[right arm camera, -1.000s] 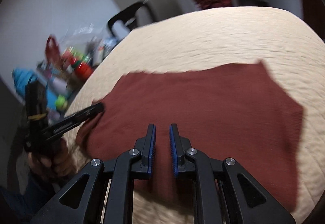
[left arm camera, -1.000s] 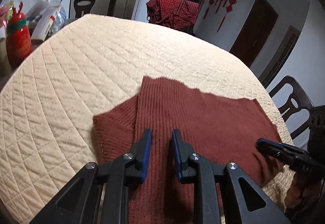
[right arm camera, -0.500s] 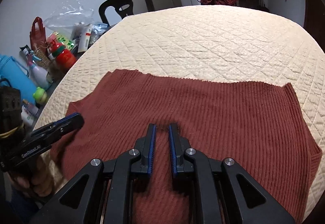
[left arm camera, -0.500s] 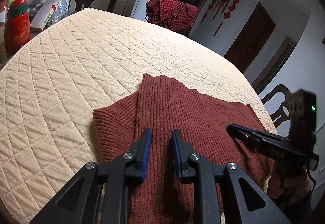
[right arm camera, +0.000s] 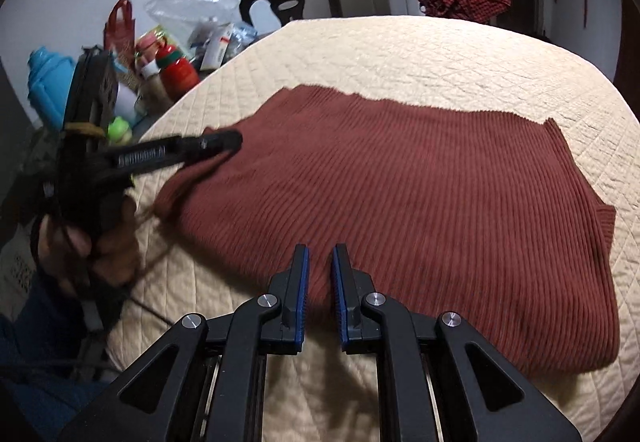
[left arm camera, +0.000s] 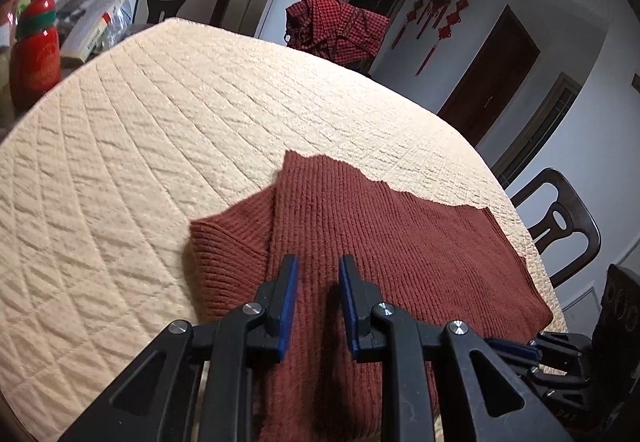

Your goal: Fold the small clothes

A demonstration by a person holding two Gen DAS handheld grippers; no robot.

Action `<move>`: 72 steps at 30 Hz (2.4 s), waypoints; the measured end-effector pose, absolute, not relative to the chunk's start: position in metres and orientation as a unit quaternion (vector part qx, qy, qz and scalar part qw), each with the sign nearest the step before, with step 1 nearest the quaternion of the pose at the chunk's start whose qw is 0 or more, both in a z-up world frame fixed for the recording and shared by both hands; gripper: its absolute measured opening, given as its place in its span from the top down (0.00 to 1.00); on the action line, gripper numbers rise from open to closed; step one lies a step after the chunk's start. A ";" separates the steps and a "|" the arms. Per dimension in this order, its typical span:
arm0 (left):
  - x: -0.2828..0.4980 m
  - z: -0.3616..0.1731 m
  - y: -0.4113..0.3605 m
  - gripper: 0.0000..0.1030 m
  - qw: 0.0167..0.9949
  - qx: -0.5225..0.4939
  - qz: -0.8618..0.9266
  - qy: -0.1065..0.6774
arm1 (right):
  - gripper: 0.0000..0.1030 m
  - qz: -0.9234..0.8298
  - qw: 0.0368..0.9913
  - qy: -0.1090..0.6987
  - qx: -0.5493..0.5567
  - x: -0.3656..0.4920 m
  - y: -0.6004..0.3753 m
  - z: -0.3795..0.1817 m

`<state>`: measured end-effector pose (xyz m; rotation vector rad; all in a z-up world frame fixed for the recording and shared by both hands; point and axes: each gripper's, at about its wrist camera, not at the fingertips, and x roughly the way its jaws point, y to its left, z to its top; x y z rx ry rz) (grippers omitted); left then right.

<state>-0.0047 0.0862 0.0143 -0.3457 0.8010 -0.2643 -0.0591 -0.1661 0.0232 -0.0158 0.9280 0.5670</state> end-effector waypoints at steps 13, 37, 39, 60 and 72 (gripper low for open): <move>-0.013 0.002 0.120 0.45 0.877 -0.225 -0.101 0.412 | 0.88 0.271 0.861 0.428 0.033 -0.031 -0.170 0.024; -0.020 -0.003 0.104 0.70 0.874 -0.210 -0.118 0.422 | 0.88 0.270 0.849 0.444 0.096 0.009 -0.174 0.021; -0.022 -0.003 0.105 0.74 0.874 -0.214 -0.121 0.420 | 0.88 0.268 0.853 0.440 0.087 0.019 -0.170 0.022; 0.007 0.095 -0.009 0.81 0.859 -0.200 -0.318 0.349 | 0.88 0.212 0.882 0.390 0.158 -0.056 -0.291 0.042; 0.012 0.057 -0.098 0.71 0.793 -0.171 -0.398 0.429 | 0.54 0.200 0.878 0.368 0.231 -0.072 -0.331 0.037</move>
